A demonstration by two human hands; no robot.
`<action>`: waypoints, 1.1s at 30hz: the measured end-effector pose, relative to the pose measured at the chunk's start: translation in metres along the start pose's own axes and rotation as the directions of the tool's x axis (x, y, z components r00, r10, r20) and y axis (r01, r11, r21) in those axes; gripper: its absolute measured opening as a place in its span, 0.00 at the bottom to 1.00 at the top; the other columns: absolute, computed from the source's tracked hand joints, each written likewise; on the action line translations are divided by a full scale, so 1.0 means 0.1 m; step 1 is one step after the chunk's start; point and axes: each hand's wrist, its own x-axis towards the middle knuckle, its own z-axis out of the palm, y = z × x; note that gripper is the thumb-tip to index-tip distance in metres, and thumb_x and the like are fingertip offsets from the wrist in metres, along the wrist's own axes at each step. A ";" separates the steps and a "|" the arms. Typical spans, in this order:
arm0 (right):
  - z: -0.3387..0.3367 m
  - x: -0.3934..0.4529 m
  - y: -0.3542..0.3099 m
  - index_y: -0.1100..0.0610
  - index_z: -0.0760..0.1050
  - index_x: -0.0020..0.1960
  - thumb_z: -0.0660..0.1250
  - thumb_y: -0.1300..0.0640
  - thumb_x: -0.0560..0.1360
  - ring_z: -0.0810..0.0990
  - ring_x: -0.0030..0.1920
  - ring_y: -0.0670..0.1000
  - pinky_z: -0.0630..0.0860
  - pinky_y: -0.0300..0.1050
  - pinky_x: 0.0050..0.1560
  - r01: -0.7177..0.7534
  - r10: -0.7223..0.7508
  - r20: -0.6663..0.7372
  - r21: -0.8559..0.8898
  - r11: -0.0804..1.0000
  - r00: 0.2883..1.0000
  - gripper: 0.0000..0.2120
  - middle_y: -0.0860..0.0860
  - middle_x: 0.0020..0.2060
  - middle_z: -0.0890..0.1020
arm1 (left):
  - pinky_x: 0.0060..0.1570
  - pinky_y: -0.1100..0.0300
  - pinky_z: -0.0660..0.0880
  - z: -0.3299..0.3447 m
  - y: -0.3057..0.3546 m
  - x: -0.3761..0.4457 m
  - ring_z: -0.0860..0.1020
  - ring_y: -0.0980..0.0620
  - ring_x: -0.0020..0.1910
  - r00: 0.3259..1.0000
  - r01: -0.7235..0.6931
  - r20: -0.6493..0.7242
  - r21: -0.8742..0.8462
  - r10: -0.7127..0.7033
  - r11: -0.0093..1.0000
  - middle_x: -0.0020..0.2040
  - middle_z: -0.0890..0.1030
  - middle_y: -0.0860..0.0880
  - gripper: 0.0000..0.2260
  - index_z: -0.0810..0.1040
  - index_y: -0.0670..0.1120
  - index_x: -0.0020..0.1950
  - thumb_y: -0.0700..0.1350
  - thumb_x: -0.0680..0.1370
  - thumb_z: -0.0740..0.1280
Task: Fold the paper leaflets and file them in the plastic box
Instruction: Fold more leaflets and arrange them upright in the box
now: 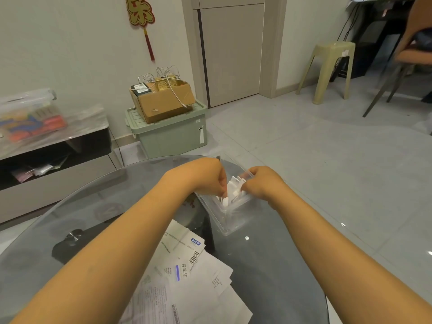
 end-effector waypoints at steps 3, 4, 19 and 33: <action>0.01 0.00 0.01 0.54 0.78 0.53 0.64 0.63 0.70 0.79 0.51 0.56 0.78 0.49 0.54 -0.005 0.005 -0.008 0.005 1.000 1.000 0.13 0.52 0.49 0.81 | 0.48 0.59 0.76 -0.01 0.01 0.01 0.79 0.51 0.47 1.000 -0.023 0.004 -0.075 0.024 0.997 0.46 0.83 0.52 0.10 0.82 0.49 0.48 0.54 0.73 0.71; 0.01 -0.01 0.00 0.53 0.78 0.53 0.64 0.63 0.70 0.79 0.51 0.56 0.77 0.49 0.54 -0.007 0.007 -0.007 0.003 1.000 1.000 0.14 0.52 0.49 0.81 | 0.48 0.59 0.75 -0.03 0.02 0.00 0.79 0.53 0.46 0.999 -0.044 0.001 -0.119 0.044 0.992 0.45 0.83 0.53 0.10 0.82 0.50 0.48 0.54 0.72 0.72; -0.15 -0.12 -0.06 0.59 0.77 0.58 0.68 0.52 0.73 0.76 0.49 0.53 0.67 0.42 0.43 -0.046 0.032 0.165 0.085 0.995 0.986 0.17 0.54 0.50 0.80 | 0.33 0.63 0.69 0.12 0.03 0.13 0.73 0.54 0.34 0.987 -0.042 -0.157 -0.068 0.031 0.997 0.42 0.83 0.49 0.04 0.83 0.46 0.44 0.45 0.72 0.72; 0.03 -0.07 -0.07 0.56 0.76 0.56 0.68 0.66 0.69 0.78 0.50 0.56 0.76 0.48 0.53 -0.006 0.003 0.076 0.032 0.999 0.997 0.16 0.55 0.48 0.78 | 0.54 0.55 0.77 0.07 0.10 0.15 0.81 0.47 0.51 0.990 0.134 0.041 0.053 -0.137 0.990 0.50 0.83 0.44 0.10 0.81 0.41 0.53 0.45 0.75 0.69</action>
